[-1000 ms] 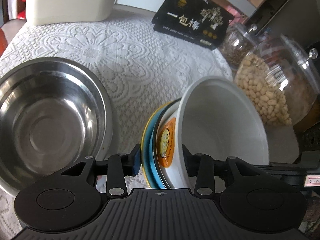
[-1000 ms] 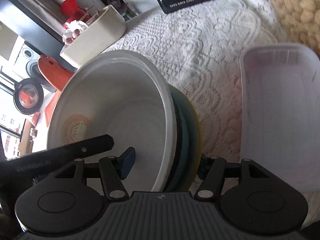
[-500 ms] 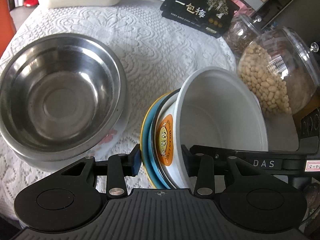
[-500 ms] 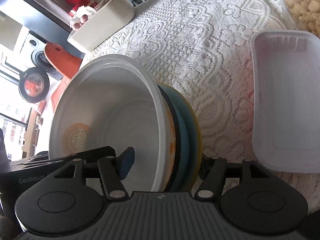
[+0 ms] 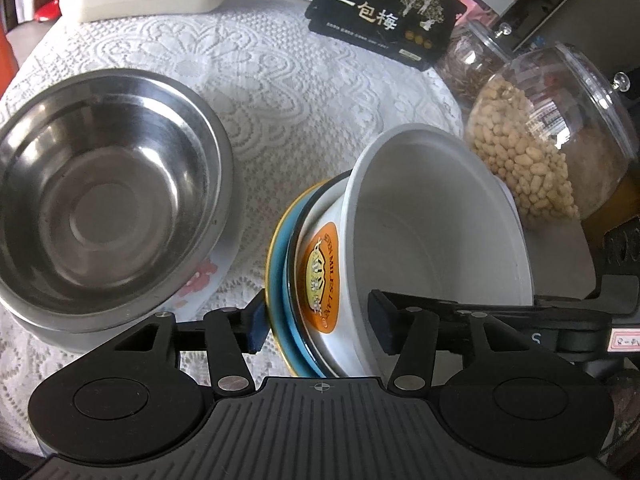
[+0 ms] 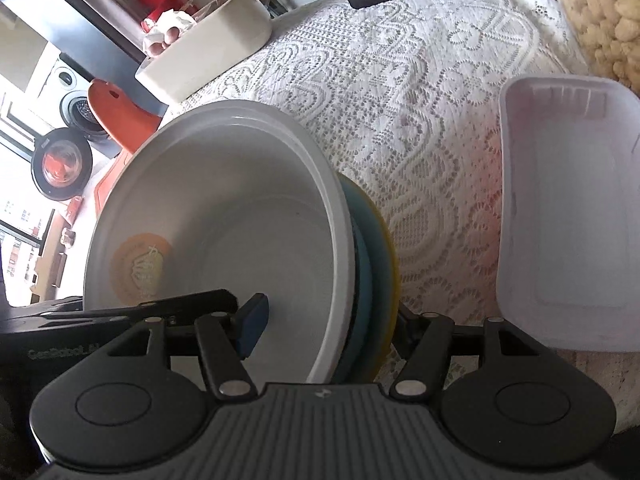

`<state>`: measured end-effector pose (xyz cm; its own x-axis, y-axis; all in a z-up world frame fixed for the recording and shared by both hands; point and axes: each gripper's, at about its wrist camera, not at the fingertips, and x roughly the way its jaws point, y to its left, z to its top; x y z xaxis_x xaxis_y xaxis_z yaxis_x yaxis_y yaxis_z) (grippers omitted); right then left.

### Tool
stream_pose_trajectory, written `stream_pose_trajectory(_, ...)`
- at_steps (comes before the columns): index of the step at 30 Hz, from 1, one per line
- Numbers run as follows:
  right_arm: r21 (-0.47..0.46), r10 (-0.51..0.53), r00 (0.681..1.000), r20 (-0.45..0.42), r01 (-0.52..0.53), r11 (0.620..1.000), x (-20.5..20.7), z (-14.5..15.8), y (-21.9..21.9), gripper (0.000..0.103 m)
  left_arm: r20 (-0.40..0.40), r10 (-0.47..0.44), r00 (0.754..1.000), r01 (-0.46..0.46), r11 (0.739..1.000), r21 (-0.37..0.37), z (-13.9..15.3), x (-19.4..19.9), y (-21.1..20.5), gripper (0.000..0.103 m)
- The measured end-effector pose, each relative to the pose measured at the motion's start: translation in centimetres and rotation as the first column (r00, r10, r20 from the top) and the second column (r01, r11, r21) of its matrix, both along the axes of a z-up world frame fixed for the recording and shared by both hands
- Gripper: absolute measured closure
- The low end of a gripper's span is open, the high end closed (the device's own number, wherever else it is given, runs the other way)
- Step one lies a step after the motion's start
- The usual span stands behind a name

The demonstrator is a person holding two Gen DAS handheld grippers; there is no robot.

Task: Organize plates and bowls

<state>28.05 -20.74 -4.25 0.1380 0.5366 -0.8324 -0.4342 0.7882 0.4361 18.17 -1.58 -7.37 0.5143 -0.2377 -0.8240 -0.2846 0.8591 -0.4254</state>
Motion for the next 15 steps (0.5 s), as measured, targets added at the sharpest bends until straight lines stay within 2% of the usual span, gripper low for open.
stream_pose_trajectory(5,0.021,-0.012,1.0,-0.022,0.013,1.0,-0.04,-0.1,-0.16,0.043,0.004,0.015,1.0,-0.015,1.0,-0.009,-0.08,-0.08,0.06,0.047)
stream_pose_trajectory(15,0.001,0.019,0.999,-0.037,-0.019,1.0,0.37,0.13,0.36,0.043,0.0,0.039,0.999,-0.039,0.999,-0.029,-0.13,-0.45,0.23,0.047)
